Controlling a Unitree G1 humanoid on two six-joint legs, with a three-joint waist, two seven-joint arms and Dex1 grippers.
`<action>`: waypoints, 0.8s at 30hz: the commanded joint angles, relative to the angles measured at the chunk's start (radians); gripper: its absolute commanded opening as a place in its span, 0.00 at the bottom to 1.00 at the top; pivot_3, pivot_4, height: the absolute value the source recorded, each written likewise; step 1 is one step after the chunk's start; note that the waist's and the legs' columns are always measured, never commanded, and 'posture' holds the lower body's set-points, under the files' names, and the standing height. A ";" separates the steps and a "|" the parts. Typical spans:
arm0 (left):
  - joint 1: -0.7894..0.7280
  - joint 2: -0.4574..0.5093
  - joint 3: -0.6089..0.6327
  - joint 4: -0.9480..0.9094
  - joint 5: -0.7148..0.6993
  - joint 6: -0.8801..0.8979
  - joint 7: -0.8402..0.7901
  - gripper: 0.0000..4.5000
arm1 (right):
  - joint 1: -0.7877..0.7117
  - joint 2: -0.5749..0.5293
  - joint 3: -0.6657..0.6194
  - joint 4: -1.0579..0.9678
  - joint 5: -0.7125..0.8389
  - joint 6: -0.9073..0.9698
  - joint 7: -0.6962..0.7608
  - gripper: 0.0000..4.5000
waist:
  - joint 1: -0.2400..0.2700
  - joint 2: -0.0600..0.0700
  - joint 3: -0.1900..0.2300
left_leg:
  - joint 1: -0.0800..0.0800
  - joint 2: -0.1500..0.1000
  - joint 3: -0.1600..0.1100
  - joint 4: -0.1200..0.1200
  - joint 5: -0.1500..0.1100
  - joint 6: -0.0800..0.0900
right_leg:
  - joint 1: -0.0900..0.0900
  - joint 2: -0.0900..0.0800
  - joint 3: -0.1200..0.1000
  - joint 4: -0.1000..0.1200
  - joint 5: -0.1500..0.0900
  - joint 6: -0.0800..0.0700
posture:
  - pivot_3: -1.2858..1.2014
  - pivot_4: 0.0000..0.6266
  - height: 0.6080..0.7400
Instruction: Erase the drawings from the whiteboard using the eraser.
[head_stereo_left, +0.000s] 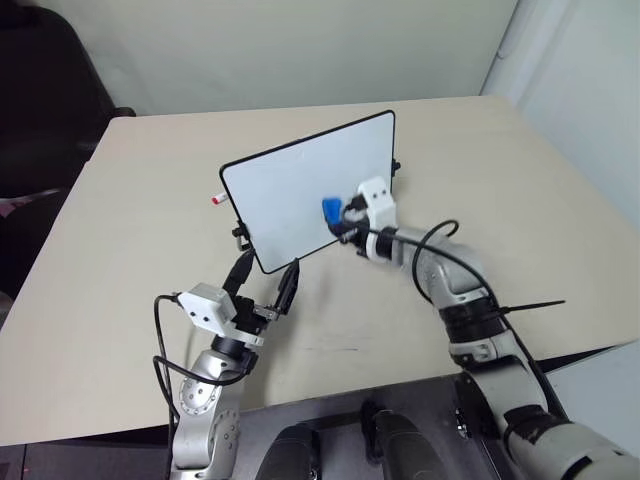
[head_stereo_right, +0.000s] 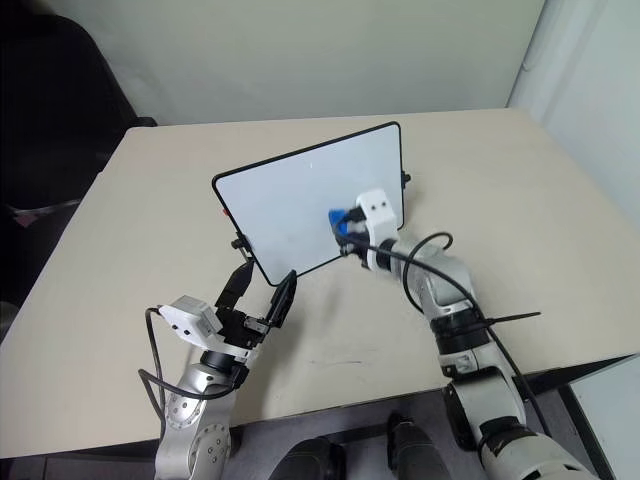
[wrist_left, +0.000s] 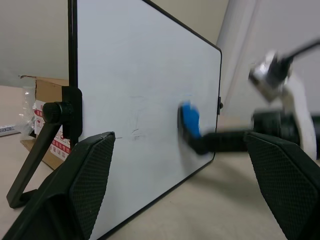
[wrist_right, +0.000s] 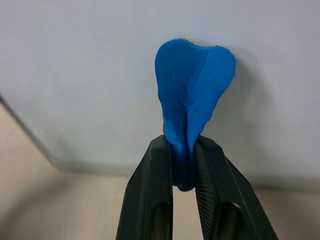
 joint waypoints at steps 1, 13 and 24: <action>0.006 0.003 0.005 -0.029 -0.005 -0.013 -0.001 1.00 | 0.001 0.003 0.023 -0.004 -0.020 -0.019 0.012 0.07 | 0.000 0.000 0.000 | 0.000 0.000 0.000 0.000 0.000 0.000 | 0.000 0.000 0.000 0.000 0.000 0.000 | 0.52 0.24 1.00; -0.015 0.015 0.016 -0.014 -0.019 -0.005 -0.012 1.00 | -0.144 -0.054 -0.131 -0.039 0.016 -0.046 -0.011 0.07 | 0.000 0.000 0.000 | -0.001 0.000 0.000 0.000 0.000 0.000 | 0.000 0.000 0.000 0.000 0.000 0.000 | 0.52 0.24 1.00; -0.023 0.002 -0.010 -0.014 -0.006 -0.003 -0.019 1.00 | 0.031 -0.265 -0.205 -0.397 0.095 0.189 0.039 0.07 | 0.011 0.000 0.000 | -0.001 0.000 0.000 0.000 -0.002 0.002 | 0.001 0.000 0.000 0.000 0.002 -0.004 | 0.52 0.24 1.00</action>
